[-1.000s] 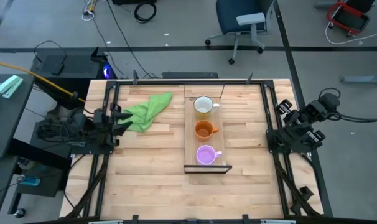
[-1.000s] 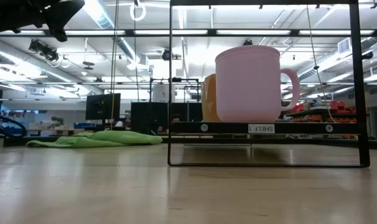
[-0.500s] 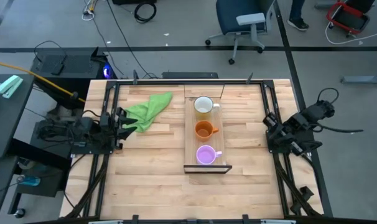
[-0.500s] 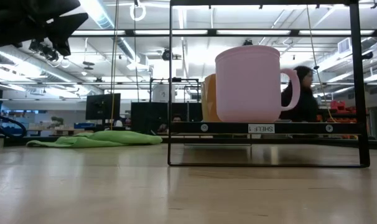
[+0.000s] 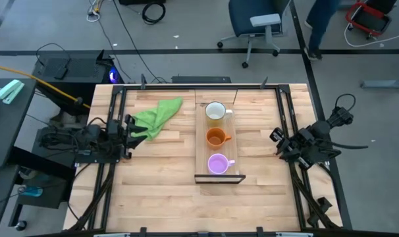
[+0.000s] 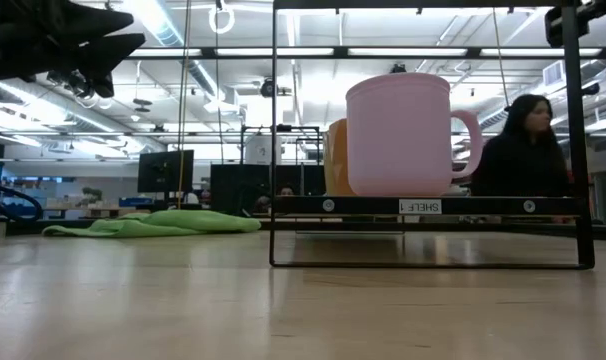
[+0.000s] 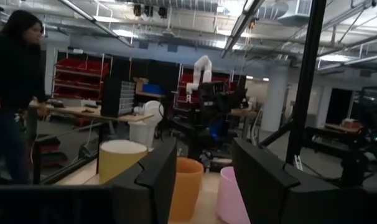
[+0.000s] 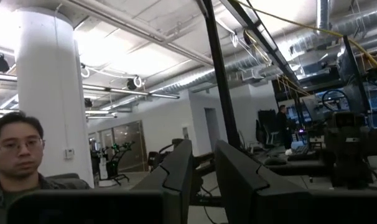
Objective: Stack small to large cups/mugs on shelf
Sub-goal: Return to Home Position
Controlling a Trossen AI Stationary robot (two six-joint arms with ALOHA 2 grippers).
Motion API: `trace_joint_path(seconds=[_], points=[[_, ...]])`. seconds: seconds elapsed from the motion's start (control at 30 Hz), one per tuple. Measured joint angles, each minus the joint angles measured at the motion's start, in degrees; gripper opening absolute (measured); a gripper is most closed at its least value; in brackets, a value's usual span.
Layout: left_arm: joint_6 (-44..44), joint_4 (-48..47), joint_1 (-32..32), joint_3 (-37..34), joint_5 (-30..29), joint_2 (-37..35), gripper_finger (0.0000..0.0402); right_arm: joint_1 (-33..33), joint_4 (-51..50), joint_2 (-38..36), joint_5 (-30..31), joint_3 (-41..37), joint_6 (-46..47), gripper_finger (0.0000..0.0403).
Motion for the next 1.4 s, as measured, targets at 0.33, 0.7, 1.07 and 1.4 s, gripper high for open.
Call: trace_joint_path(seconds=[0.33, 0.7, 1.07, 1.4], points=[[-1.4, -3.5, 0.0, 0.0, 0.0, 0.0, 0.0162, 0.0, -1.0, 0.0, 0.4, -1.3, 0.1, 0.0077], [1.7, -8.0, 0.0, 0.0, -1.5, 0.0, 0.0162, -1.3, -5.7, 0.0, 3.3, -1.3, -4.1, 0.0077], [4.6, -14.1, 1.2, 0.0, -6.9, 0.1, 0.0162, -13.3, -13.2, 0.0, 9.0, -1.3, -7.2, 0.0077], [9.2, -14.6, 8.2, 0.0, -7.3, 0.4, 0.0162, -26.5, -16.5, 0.0, 9.0, -1.3, -10.0, 0.0077]])
